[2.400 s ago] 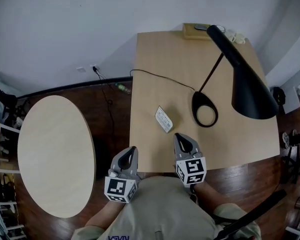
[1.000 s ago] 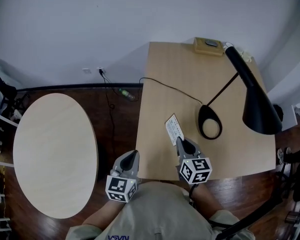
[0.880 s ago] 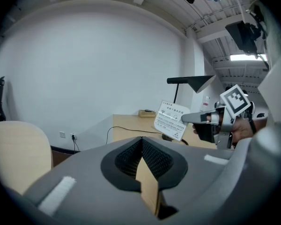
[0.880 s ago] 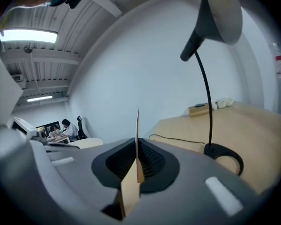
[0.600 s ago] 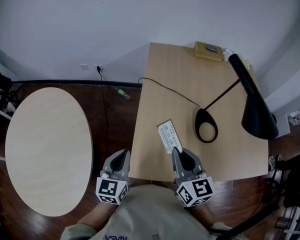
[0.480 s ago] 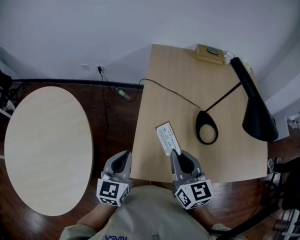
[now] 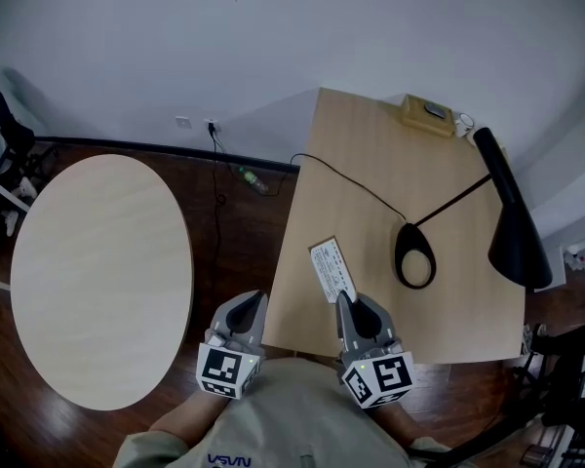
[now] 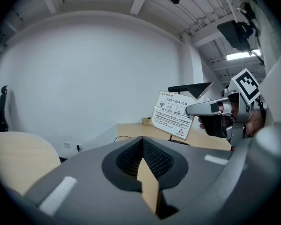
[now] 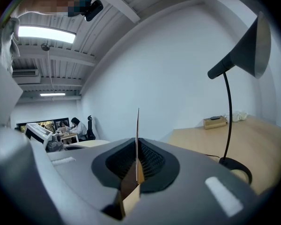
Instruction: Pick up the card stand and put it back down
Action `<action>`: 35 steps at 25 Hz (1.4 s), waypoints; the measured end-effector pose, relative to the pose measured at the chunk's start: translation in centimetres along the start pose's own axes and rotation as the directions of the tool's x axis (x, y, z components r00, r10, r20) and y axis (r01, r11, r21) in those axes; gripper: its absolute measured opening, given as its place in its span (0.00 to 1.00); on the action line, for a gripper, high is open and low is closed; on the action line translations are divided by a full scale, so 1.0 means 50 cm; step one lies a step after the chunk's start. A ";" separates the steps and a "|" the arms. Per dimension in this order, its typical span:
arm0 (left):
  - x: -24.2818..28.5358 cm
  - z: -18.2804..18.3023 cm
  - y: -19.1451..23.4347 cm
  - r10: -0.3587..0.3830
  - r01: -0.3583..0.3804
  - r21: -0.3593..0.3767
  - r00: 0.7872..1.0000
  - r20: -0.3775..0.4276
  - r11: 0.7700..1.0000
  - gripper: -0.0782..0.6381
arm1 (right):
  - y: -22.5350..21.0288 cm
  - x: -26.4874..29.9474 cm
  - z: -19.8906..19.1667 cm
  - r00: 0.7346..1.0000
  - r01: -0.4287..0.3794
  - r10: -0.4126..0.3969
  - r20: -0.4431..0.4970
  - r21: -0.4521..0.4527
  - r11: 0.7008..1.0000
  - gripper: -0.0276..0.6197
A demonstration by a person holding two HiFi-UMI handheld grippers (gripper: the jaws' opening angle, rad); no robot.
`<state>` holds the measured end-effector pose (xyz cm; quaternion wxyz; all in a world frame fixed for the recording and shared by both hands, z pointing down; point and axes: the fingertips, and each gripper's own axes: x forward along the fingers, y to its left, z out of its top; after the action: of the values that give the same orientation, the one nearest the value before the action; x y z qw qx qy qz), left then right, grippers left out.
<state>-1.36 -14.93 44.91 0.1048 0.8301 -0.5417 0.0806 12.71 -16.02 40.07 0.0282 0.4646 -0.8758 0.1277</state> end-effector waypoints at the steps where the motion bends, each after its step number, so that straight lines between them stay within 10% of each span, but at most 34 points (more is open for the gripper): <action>1: -0.002 0.002 0.003 -0.001 0.001 -0.001 1.000 0.002 1.000 0.11 | 0.004 0.002 0.000 1.000 0.000 0.000 0.000 0.000 1.000 0.07; 15: -0.005 0.000 0.013 0.006 -0.006 -0.011 0.999 0.032 1.000 0.11 | 0.011 0.013 -0.003 1.000 -0.002 0.002 -0.003 -0.011 1.000 0.07; 24: -0.100 0.015 0.138 0.205 -0.205 -0.008 0.975 0.086 0.979 0.11 | 0.117 0.110 0.013 0.985 -0.170 0.171 0.008 -0.076 0.983 0.07; 35: -0.401 -0.085 0.377 0.572 -0.568 -0.116 0.820 0.008 0.815 0.11 | 0.515 0.324 -0.092 0.787 -0.616 0.599 -0.148 -0.134 0.777 0.07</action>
<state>-26.73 -3.50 45.71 0.1089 0.6246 -0.7709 0.0611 -17.95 -14.16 42.14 0.0686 0.1462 -0.9840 0.0749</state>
